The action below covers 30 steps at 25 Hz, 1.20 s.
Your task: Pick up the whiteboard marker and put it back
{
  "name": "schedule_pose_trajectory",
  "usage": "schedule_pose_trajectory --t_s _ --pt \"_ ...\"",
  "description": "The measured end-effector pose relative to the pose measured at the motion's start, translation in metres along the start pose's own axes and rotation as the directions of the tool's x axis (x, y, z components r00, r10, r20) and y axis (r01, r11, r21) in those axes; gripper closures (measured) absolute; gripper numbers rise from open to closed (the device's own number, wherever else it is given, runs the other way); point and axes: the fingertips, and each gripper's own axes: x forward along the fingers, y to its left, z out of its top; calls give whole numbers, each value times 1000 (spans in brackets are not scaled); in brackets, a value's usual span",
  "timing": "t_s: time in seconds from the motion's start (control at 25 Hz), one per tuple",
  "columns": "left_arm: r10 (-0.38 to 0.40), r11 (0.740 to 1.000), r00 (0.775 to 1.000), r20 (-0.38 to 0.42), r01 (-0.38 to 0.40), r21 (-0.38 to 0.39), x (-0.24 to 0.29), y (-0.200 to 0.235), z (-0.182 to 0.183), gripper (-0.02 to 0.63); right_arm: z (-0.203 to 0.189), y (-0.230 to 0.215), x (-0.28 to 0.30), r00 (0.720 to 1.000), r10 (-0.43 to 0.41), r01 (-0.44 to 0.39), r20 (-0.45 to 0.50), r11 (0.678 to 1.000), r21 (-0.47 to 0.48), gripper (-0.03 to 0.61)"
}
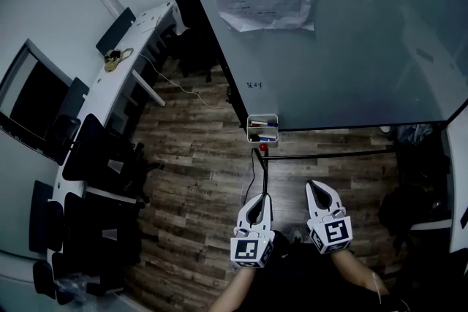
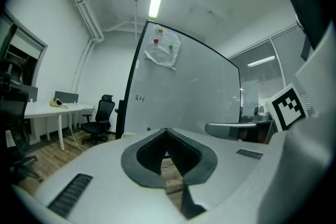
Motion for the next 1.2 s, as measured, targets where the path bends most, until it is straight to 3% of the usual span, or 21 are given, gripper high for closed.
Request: schedule_pose_trajectory --t_s 0.32,0.84,1.2 --pt "35 999 999 0 -35 -4 15 20 2 606 -3 0 26 1000 13 -13 -20 1000 7 572" --pt "-21 1000 1000 -15 21 -17 90 78 11 606 -9 -15 116 996 -49 47 -71 999 -23 571" --pt "-48 998 999 -24 47 -33 139 108 17 606 -14 -26 168 992 -74 75 -98 997 6 571"
